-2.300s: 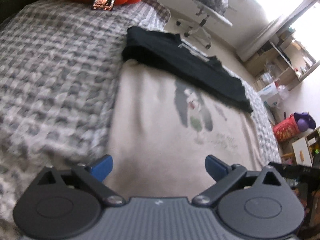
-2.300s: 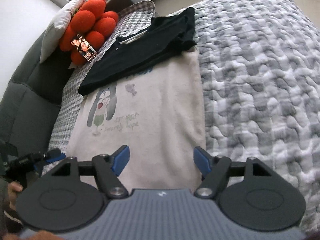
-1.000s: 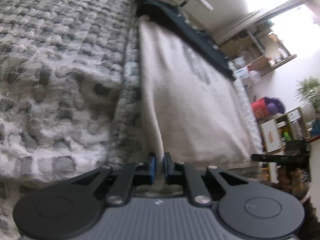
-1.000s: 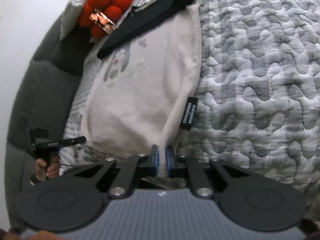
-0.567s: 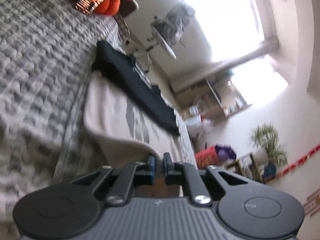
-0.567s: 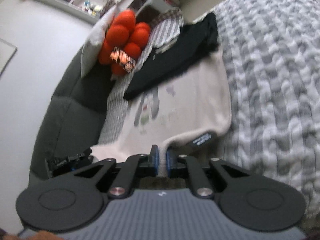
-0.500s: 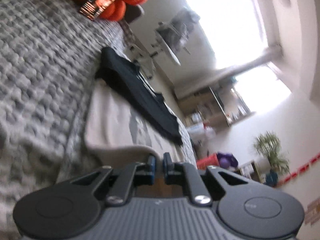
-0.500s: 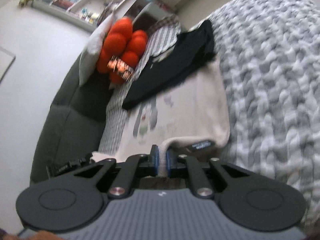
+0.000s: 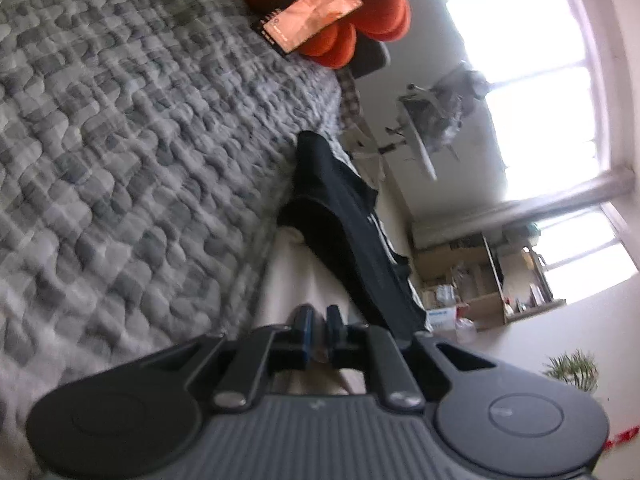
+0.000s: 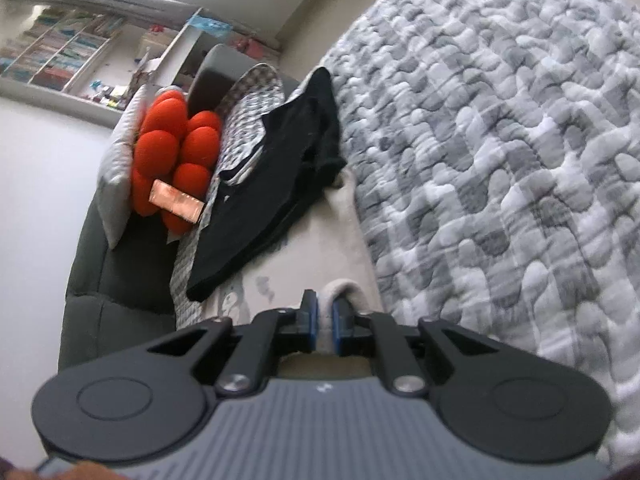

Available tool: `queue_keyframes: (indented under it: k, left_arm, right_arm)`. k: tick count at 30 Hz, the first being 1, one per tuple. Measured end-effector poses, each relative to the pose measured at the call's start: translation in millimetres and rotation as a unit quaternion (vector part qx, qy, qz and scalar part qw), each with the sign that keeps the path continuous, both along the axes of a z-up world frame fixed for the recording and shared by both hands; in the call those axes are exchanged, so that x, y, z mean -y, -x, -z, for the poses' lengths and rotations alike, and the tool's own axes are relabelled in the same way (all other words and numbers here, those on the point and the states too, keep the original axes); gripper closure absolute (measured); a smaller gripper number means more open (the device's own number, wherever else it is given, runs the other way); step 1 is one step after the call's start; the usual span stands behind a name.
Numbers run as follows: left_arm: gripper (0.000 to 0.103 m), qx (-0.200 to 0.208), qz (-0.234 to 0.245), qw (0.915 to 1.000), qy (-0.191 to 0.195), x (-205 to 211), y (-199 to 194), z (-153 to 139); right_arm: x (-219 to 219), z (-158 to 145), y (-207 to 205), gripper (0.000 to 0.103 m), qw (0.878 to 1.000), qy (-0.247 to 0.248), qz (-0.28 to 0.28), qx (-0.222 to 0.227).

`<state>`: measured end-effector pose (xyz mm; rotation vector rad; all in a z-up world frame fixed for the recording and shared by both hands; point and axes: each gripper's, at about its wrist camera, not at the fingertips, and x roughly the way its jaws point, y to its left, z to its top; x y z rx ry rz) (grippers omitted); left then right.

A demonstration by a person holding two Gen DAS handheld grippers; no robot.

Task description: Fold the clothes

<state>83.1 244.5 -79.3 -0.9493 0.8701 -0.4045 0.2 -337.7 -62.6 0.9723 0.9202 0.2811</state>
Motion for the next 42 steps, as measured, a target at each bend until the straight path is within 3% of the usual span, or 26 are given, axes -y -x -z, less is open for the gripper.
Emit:
queue_keyframes:
  k: [6,7,9,10,12,18,24,27,28,29,31,33,35,38,42]
  left_arm:
    - [0.091,-0.005,-0.034,0.9994,-0.006,-7,-14,0]
    - [0.088,0.001,-0.030,0.9995,-0.014,-8,-13,-3]
    - [0.064,0.018,-0.022,0.9987,-0.043,-7,-10,-11]
    - [0.061,0.027,-0.015,0.9975,-0.063,-5,-8,-14]
    - [0.059,0.044,0.001,0.9937,-0.103,-1,-3,-20]
    - [0.056,0.095,0.050,0.9757,-0.191,19,6,-27]
    - [0.056,0.138,0.064,0.9545,-0.257,45,13,-30]
    - [0.063,0.159,0.070,0.9415,-0.289,58,16,-31]
    - [0.069,0.166,0.072,0.9368,-0.300,62,18,-32]
    - [0.084,0.173,0.074,0.9319,-0.310,66,19,-32]
    - [0.091,0.187,0.078,0.9217,-0.331,75,21,-33]
    - [0.098,0.200,0.082,0.9107,-0.352,83,23,-34]
    - [0.098,0.223,0.070,0.9063,-0.352,81,33,-42]
    - [0.098,0.255,0.047,0.9023,-0.344,75,48,-55]
    - [0.098,0.278,0.011,0.9010,-0.333,66,54,-68]
  right_arm:
    - [16,13,-1,0.088,0.998,-0.053,0.025,-0.006]
    - [18,12,0,0.087,0.998,-0.058,0.027,-0.002]
    - [21,8,3,0.079,0.999,-0.045,0.026,0.012]
    - [23,4,5,0.066,0.999,-0.034,0.031,0.024]
    - [24,-4,9,0.052,0.998,-0.012,0.040,0.047]
    - [5,-19,11,0.052,0.988,0.120,0.011,0.095]
    - [-26,-15,8,0.052,0.964,0.233,-0.033,0.121]
    - [-40,-14,6,0.052,0.950,0.273,-0.047,0.143]
    - [-45,-13,5,0.053,0.946,0.283,-0.050,0.149]
    - [-49,-12,3,0.056,0.942,0.293,-0.054,0.156]
    - [-57,-10,1,0.090,0.932,0.313,-0.063,0.170]
    - [-64,-11,5,0.091,0.920,0.338,-0.064,0.185]
    - [-67,-17,13,0.094,0.909,0.354,-0.060,0.211]
    - [-62,-29,23,0.096,0.905,0.342,-0.040,0.252]
    - [-54,-36,25,0.097,0.904,0.331,-0.008,0.271]
